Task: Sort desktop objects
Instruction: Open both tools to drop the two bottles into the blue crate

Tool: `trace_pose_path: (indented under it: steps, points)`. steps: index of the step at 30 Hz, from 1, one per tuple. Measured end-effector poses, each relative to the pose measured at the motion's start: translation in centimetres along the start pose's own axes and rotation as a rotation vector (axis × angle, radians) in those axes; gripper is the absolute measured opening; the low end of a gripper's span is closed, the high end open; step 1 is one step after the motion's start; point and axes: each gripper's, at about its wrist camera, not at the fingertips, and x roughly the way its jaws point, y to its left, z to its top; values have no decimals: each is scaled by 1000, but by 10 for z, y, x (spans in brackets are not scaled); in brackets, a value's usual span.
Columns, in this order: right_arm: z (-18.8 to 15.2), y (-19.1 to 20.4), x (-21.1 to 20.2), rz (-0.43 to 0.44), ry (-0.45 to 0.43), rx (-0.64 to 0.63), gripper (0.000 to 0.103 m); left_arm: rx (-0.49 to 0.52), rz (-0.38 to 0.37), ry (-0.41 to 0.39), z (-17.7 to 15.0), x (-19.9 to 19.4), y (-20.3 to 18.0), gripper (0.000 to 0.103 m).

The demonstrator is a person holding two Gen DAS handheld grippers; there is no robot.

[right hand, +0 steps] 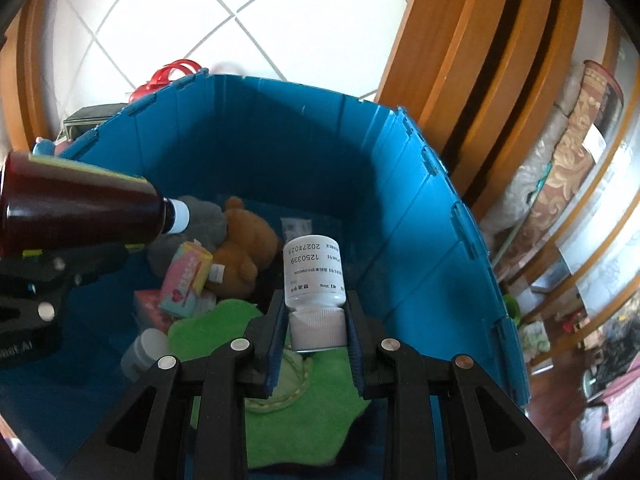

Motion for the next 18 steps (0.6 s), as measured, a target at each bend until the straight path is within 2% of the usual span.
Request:
trace_pose_path:
  steps: [7, 11, 13, 15, 18]
  points:
    - [1, 3, -1, -66, -16, -11, 27, -12, 23, 36, 1, 5, 2, 50]
    - [1, 1, -2, -68, -23, -5, 27, -10, 36, 37, 0, 6, 1, 51]
    - [1, 1, 0, -76, -19, -1, 28, -8, 51, 17, 0, 2, 0, 59]
    - [2, 0, -1, -77, -22, 7, 38, -4, 61, -10, -1, -3, -1, 68]
    - [2, 0, -2, -86, -27, 9, 52, 5, 73, -33, -2, -7, -3, 70]
